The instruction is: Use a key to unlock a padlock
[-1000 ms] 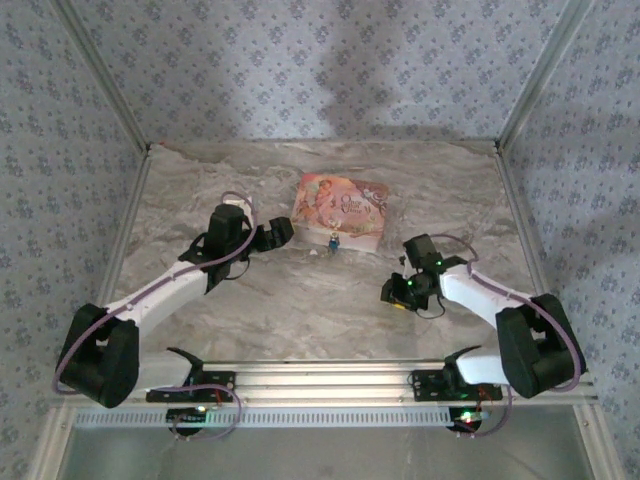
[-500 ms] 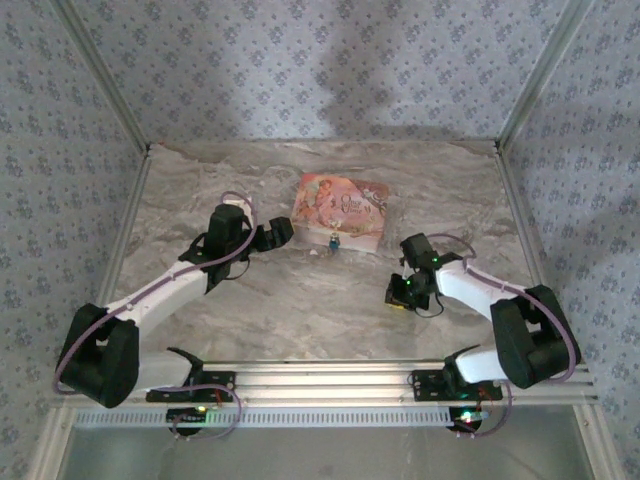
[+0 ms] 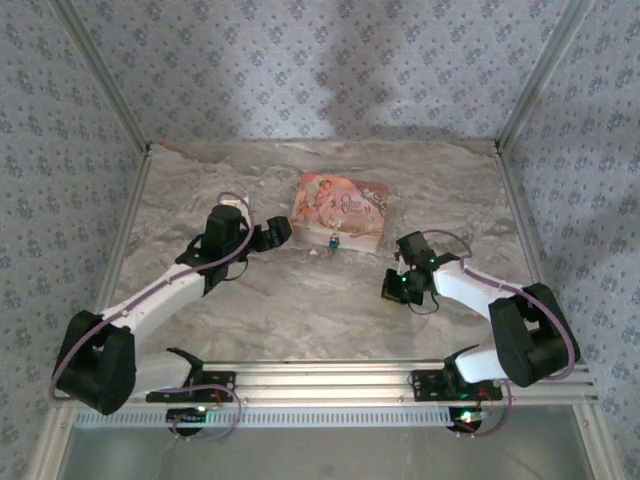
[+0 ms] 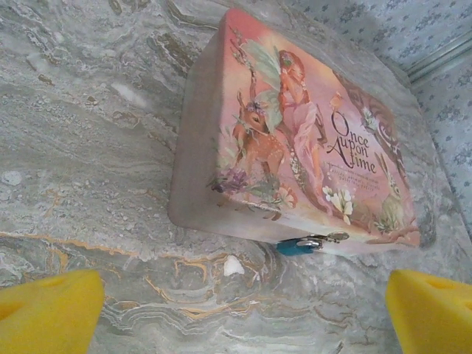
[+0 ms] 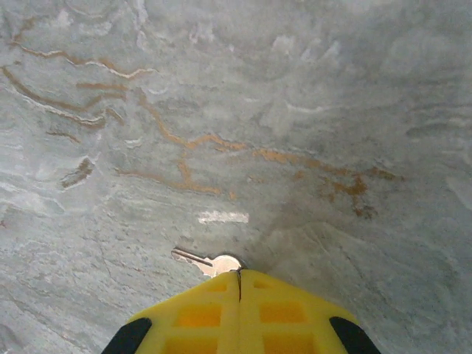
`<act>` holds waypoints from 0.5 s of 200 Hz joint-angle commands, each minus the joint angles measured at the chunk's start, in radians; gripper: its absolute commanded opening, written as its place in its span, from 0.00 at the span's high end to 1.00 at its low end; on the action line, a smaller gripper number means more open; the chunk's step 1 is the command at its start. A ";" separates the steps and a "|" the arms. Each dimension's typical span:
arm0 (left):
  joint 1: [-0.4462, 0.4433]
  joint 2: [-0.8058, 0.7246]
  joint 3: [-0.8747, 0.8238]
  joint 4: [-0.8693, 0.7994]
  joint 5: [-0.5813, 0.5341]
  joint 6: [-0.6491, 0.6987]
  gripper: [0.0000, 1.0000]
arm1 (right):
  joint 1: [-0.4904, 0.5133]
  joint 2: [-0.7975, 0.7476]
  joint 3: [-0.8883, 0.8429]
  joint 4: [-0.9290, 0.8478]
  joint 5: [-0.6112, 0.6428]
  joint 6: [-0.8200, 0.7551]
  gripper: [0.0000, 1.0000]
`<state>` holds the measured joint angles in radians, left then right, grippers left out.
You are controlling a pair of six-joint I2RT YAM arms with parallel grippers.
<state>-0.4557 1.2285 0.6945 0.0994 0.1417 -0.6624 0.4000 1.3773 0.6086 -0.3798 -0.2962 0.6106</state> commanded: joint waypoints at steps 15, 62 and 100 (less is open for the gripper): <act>0.041 -0.043 -0.039 0.021 0.063 -0.122 0.02 | 0.005 -0.056 -0.032 0.076 -0.067 0.028 1.00; 0.089 -0.047 -0.050 0.082 0.193 -0.328 0.02 | 0.005 -0.135 -0.053 0.213 -0.168 0.092 1.00; 0.092 -0.043 -0.046 0.146 0.255 -0.468 0.02 | 0.005 -0.186 -0.062 0.385 -0.228 0.187 1.00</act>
<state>-0.3702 1.2037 0.6456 0.1604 0.3214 -0.9977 0.4000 1.2255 0.5537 -0.1326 -0.4603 0.7139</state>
